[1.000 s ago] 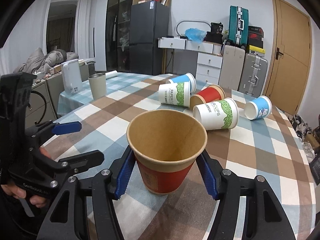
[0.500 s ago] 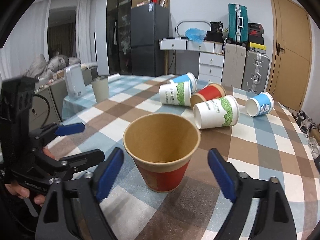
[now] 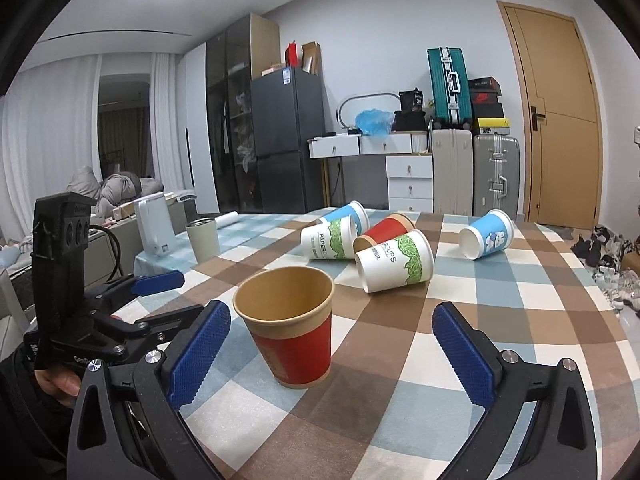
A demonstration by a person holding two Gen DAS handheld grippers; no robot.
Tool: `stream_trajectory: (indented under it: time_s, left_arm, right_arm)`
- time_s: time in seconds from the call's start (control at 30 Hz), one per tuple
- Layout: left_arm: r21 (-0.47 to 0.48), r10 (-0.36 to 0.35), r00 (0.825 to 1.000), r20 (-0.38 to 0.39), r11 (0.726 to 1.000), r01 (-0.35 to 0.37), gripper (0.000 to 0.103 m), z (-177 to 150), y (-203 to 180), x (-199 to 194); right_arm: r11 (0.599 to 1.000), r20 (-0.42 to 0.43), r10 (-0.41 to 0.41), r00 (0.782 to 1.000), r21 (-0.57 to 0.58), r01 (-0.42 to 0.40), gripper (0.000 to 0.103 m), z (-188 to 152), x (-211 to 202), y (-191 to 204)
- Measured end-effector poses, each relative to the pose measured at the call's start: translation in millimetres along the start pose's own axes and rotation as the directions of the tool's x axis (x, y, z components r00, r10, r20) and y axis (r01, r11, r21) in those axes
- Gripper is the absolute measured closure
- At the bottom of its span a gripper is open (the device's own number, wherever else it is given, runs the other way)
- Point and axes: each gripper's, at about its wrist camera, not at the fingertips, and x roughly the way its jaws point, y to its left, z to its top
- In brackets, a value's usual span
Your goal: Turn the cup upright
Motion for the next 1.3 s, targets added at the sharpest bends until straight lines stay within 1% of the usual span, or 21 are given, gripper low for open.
stream_trajectory:
  time_s: [0.13, 0.4, 0.63, 1.3]
  left_arm:
    - [0.017, -0.001, 1.000, 0.022, 1.000, 0.000, 0.001, 0.9, -4.9, -0.9]
    - [0.021, 0.013, 1.000, 0.014, 1.000, -0.013, 0.001, -4.4, -4.1, 3.9]
    - [0.015, 0.011, 1.000, 0.011, 1.000, -0.011, 0.001, -6.8, -3.5, 4.5]
    - [0.013, 0.011, 1.000, 0.009, 1.000, -0.012, 0.001, -7.9, -2.8, 6.3]
  right_arm:
    - [1.000, 0.006, 0.006, 1.000, 0.008, -0.006, 0.000, -1.1, -1.3, -2.3]
    - [1.000, 0.013, 0.007, 1.000, -0.009, -0.007, 0.000, -3.1, -3.4, 2.1]
    - [1.000, 0.010, 0.019, 1.000, 0.002, -0.019, 0.000, -3.2, -3.7, 0.6]
    - [1.000, -0.005, 0.025, 1.000, -0.015, -0.025, 0.000, -5.5, -0.5, 4.0]
